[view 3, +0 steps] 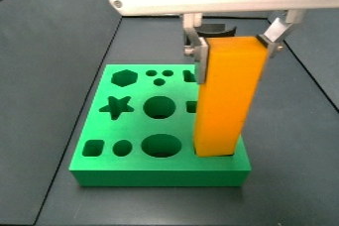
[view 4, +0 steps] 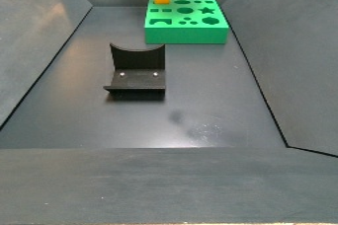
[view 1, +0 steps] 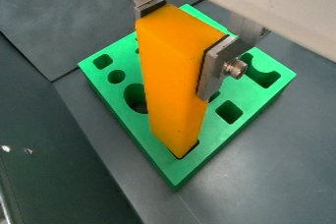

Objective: Pick up the rectangle object. Move up. Place the rectangle object on the fixture. Regrasp the rectangle object. Move to above the board. Insert the rectangle object.
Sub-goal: Insert the rectangle object.

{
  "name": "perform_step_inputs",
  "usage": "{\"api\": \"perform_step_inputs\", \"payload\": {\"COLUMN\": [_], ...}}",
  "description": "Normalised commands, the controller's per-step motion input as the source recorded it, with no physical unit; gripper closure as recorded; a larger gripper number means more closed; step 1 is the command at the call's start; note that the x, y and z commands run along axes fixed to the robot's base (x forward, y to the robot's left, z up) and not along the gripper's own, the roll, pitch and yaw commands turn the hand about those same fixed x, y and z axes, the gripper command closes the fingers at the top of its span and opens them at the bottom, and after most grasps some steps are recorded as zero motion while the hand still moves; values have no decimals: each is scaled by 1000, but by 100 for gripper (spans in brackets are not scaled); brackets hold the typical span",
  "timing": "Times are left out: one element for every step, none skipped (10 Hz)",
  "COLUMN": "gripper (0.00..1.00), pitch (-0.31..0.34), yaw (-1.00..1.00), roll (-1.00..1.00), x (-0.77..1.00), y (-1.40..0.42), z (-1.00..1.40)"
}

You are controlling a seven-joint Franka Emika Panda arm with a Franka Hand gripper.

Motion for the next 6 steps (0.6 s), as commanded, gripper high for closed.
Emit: {"api": "perform_step_inputs", "payload": {"gripper": [100, 100, 100, 100, 100, 100], "pitch": [-27, -63, -96, -150, -160, -161], "yaw": [0, -3, -14, -63, -86, -23], "roll": [54, 69, 117, 241, 330, 384], "x": [-17, 0, 66, 129, 177, 126], "y": [-37, -49, -63, -74, -49, 0], "z": [-63, -91, -160, -251, -349, -386]}}
